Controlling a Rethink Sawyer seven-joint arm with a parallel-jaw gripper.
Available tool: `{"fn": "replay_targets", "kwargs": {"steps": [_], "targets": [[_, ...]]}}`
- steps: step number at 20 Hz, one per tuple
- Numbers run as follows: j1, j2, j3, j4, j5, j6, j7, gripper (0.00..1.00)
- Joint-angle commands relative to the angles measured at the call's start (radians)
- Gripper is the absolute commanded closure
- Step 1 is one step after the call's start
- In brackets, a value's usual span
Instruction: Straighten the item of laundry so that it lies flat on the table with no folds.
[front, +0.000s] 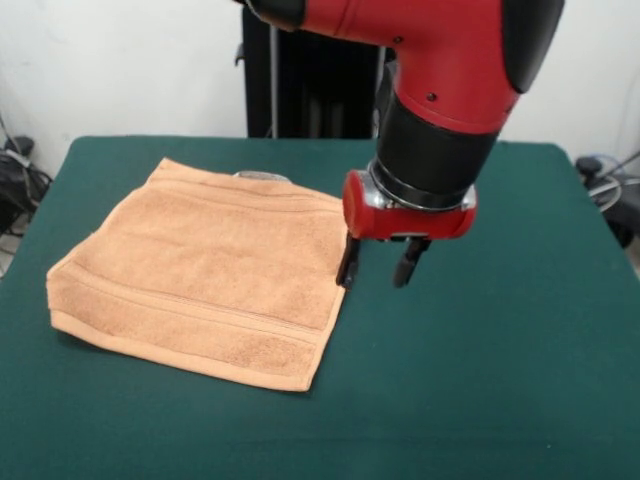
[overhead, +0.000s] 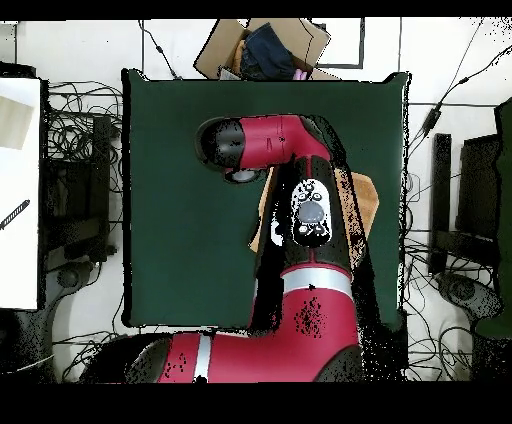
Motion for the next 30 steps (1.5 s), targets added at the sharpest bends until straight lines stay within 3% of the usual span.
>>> {"fn": "replay_targets", "kwargs": {"steps": [1, 30], "targets": [[0.018, 0.008, 0.041, 0.126, -0.111, -0.123, -0.049, 0.00], [0.035, -0.024, 0.003, 0.147, -0.214, -0.170, 0.012, 0.00]]}}
